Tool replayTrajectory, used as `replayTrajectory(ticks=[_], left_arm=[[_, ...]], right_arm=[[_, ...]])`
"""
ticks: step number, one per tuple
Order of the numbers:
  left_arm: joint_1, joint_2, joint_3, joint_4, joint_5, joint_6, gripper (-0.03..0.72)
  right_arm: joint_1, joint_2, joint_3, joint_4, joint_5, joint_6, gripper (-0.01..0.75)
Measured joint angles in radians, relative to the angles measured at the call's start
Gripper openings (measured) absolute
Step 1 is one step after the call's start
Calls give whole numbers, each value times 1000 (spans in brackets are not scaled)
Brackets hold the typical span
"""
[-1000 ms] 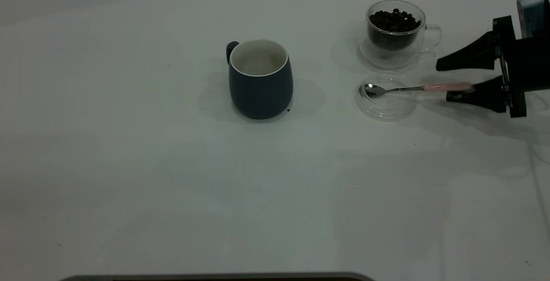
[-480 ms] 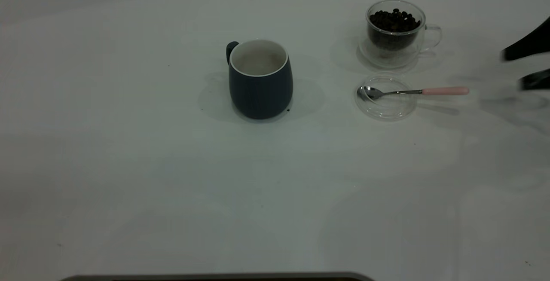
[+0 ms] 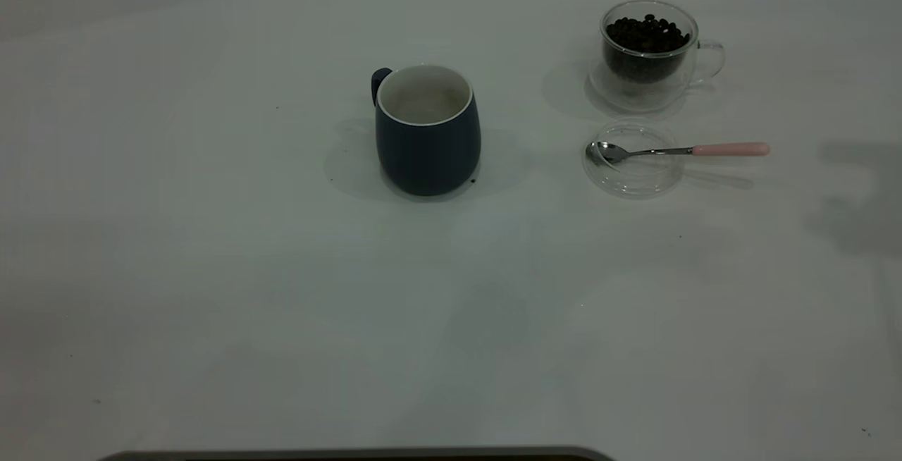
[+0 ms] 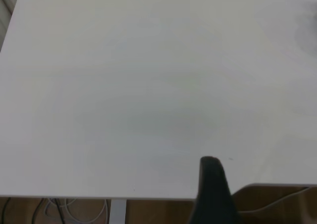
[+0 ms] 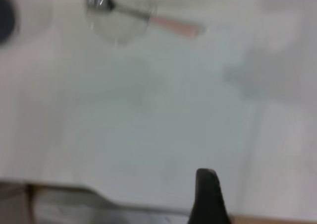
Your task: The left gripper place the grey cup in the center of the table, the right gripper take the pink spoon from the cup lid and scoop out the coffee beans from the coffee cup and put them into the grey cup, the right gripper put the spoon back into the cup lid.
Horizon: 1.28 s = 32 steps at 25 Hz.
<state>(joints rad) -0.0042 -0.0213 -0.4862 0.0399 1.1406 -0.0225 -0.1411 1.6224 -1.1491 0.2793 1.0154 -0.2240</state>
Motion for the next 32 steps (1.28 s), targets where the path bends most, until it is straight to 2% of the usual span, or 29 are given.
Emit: replayTrajectory(ticks=[3,7,14,18,26,32], left_arm=[[0,0,0,0,0,0,586],[0,0,0,0,0,0,586],[0,0,0,0,0,0,586],[0,0,0,0,0,0,586],[0,0,0,0,0,-2,586],[0,0,0,0,0,-2,586]], right_arm=[[102,-125,48,-70,27,23,591],[154,-253,161,-96,30,3,591],[161,-496,368,-84,-54,-21,591],[161,-624,433,-79,-56,-39,591],[161,-932,458,-90,137,-150,591],[161,-1213,458,-88,133,-105,591]])
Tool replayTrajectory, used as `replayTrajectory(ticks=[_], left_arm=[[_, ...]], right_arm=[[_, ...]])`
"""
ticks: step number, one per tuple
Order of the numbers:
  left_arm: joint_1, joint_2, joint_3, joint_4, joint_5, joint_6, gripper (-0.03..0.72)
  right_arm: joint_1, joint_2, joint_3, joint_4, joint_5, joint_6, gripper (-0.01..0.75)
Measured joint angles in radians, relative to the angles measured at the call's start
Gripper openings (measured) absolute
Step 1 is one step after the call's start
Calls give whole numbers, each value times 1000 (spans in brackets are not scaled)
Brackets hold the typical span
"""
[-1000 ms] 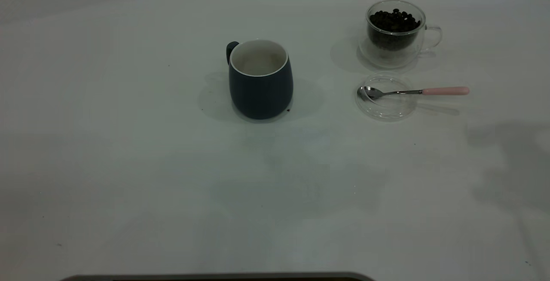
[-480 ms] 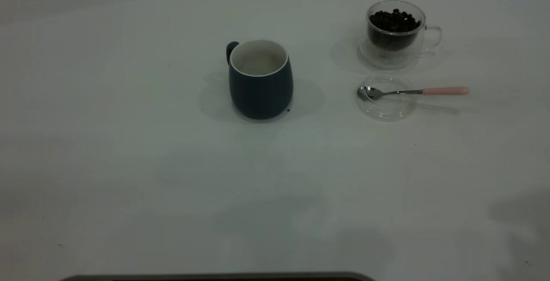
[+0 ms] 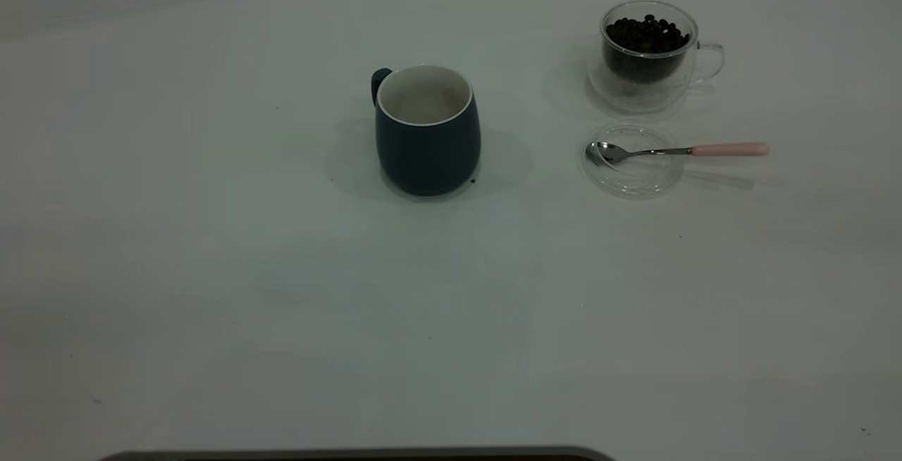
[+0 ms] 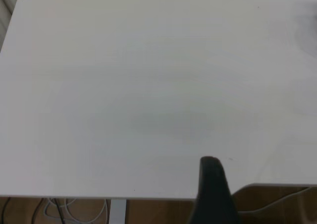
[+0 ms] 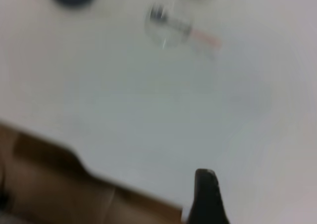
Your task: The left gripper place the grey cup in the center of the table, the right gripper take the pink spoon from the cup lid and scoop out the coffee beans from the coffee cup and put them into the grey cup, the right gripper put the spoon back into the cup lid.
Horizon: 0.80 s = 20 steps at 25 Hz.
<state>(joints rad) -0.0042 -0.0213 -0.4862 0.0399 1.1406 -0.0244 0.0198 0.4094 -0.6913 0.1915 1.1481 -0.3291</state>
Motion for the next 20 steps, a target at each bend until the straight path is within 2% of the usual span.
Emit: replayTrajectory(ticks=[5,13,20], left_arm=[[0,0,0,0,0,0,586],[0,0,0,0,0,0,586],[0,0,0,0,0,1,586]], right_arm=[[0,-170,0,-1,-5,76,591],[0,-319,31,-15,85,71,591],[0,-382,91,-54,58,73,591]])
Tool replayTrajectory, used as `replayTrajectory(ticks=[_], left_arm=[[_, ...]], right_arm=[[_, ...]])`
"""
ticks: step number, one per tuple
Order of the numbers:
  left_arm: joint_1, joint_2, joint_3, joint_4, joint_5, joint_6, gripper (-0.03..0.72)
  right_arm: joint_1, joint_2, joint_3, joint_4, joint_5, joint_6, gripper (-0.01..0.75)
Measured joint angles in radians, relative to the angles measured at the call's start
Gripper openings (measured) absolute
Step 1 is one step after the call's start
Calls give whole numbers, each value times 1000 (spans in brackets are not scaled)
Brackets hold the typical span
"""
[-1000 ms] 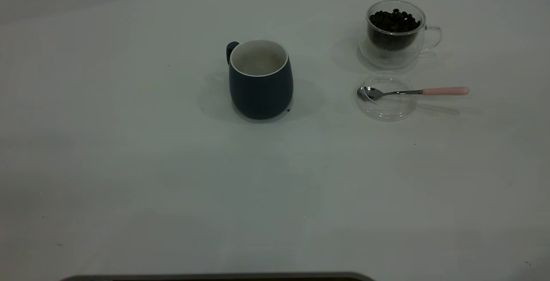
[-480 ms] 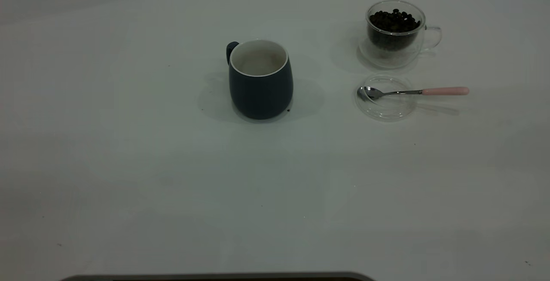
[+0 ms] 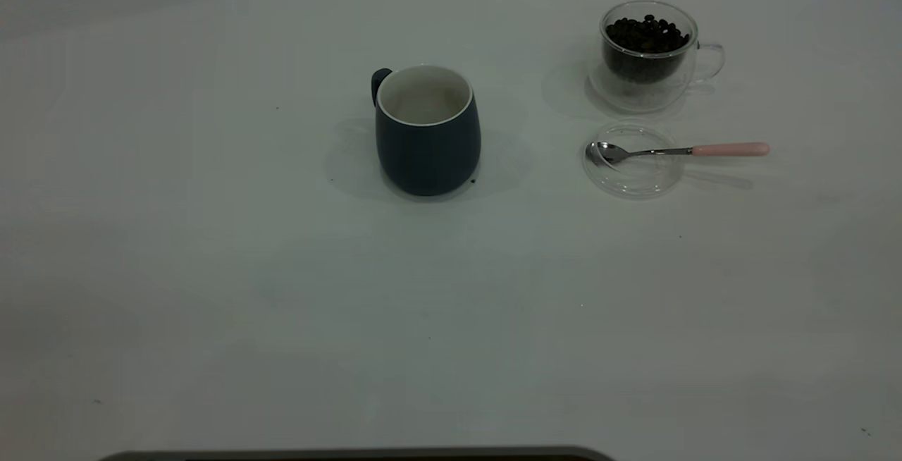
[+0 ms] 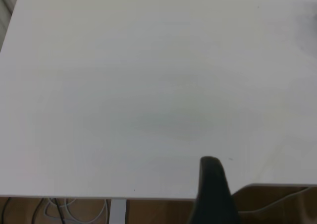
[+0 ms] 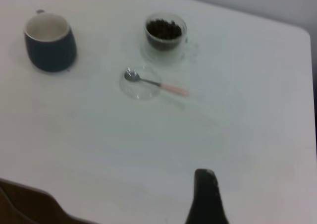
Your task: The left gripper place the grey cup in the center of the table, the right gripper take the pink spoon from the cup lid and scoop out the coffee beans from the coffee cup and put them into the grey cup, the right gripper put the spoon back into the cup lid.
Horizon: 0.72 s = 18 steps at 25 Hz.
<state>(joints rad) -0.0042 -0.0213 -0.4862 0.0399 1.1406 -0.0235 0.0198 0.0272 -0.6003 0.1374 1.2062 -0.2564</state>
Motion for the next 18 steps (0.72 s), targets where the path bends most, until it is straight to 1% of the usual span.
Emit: replayTrajectory(ticks=[3,5,8,12,18], left_arm=[[0,0,0,0,0,0,586],[0,0,0,0,0,1,586],[0,0,0,0,0,1,586],[0,0,0,0,0,1,586],[0,0,0,0,0,1,586]], right_arm=[[0,0,85,-3,-34,8,591],[0,0,117,-4,-50,11,591],[0,0,125,-4,-69,33,591],[0,0,129,-14,-72,143,591],[0,0,129,-61,-72,183,591]])
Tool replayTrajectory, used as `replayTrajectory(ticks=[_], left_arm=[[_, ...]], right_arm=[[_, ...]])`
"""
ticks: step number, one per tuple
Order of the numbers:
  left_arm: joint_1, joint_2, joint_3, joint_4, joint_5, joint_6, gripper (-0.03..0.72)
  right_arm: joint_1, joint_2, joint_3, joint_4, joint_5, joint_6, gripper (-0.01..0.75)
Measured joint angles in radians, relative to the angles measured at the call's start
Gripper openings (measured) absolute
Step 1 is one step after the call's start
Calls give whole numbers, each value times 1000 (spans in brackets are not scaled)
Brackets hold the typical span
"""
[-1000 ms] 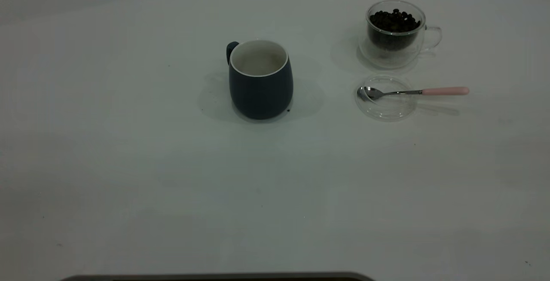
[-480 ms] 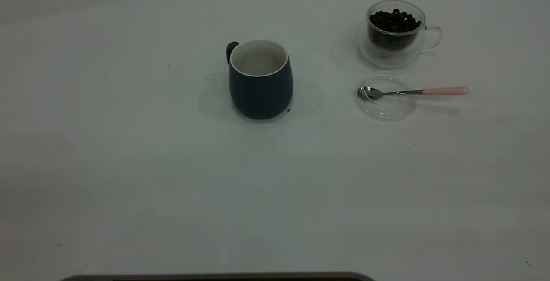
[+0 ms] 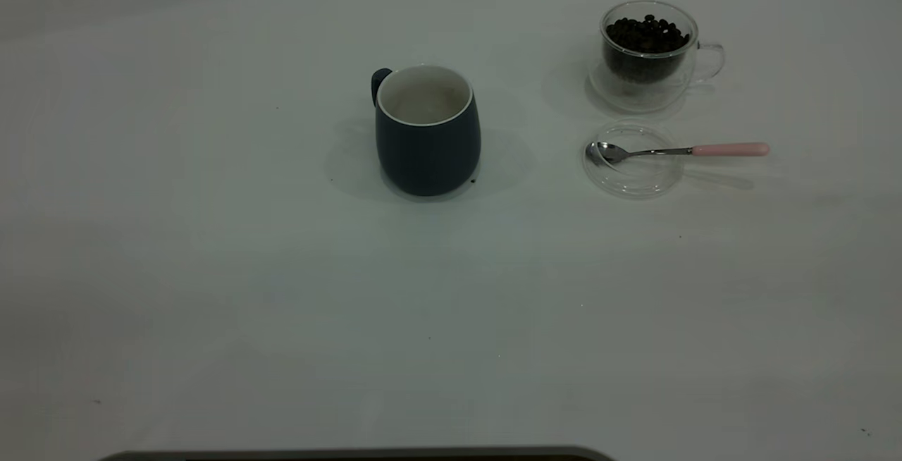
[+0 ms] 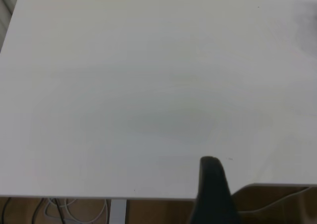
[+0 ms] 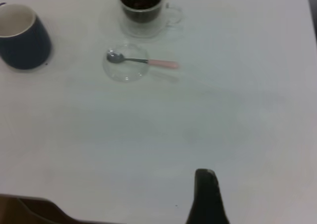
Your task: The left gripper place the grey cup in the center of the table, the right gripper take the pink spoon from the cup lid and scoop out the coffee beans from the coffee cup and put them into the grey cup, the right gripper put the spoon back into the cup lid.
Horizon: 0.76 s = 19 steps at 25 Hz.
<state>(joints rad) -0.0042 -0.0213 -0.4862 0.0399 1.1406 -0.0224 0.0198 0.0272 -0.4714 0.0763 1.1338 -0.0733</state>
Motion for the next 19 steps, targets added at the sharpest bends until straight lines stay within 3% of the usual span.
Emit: replayTrajectory(ticks=[19], left_arm=[[0,0,0,0,0,-2,586]], right_arm=[[0,0,0,-13,-1,4,591]])
